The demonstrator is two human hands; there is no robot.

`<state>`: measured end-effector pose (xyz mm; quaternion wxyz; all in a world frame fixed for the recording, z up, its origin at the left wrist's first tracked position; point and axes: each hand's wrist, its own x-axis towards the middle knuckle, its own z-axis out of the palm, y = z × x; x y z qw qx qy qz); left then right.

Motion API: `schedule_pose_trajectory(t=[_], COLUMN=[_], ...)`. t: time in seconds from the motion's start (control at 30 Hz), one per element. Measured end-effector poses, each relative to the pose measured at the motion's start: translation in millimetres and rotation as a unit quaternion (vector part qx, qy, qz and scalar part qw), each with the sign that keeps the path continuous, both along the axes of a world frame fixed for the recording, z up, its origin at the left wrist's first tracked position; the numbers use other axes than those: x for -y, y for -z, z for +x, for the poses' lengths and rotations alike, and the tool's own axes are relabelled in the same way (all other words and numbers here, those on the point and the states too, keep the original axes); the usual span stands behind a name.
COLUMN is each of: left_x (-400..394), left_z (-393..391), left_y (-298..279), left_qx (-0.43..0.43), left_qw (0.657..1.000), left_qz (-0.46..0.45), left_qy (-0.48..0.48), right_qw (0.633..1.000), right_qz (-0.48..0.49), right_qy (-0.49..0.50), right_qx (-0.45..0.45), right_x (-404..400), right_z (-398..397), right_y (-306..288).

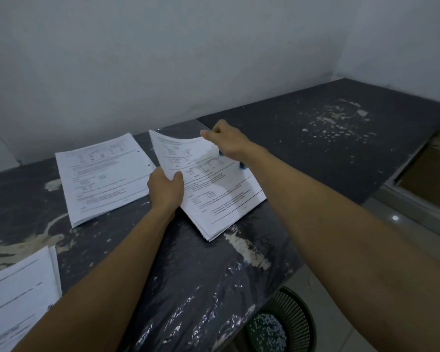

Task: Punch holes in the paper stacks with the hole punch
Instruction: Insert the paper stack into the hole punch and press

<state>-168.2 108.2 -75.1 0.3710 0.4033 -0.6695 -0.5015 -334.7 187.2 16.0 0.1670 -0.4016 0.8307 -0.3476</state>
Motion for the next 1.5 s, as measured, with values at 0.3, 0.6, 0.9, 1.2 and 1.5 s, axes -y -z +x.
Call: schedule_pose_trajectory(t=[0.3,0.6,0.9,1.2,1.5], left_x=[-3.7,3.5,37.9,79.0,122.7], left_z=[6.0,45.2,140.4,254.7,339.6], left_y=[-8.3,-47.3,-90.0,-122.6,-126.8], left_qx=[-0.021,-0.026,-0.091,-0.086,-0.084], left_qw=[1.000,0.999,0.996,0.994,0.981], left_qz=[0.020,-0.031,-0.004,-0.011,0.126], left_qy=[-0.005,0.017,-0.010,-0.059,-0.125], right_qw=[0.994,0.965,0.968,0.984,0.956], right_qz=[-0.062,0.074,-0.134,-0.168,-0.202], right_qy=[0.078,0.108,0.057,-0.007,-0.012], right_qx=[-0.034,-0.228,-0.203,0.056,0.212], right_x=[13.7,11.3,28.2,75.3,128.8], right_z=[2.5,24.8,112.5,194.8,272.9], right_y=[-4.1,-18.4,-17.1,-12.3,5.5])
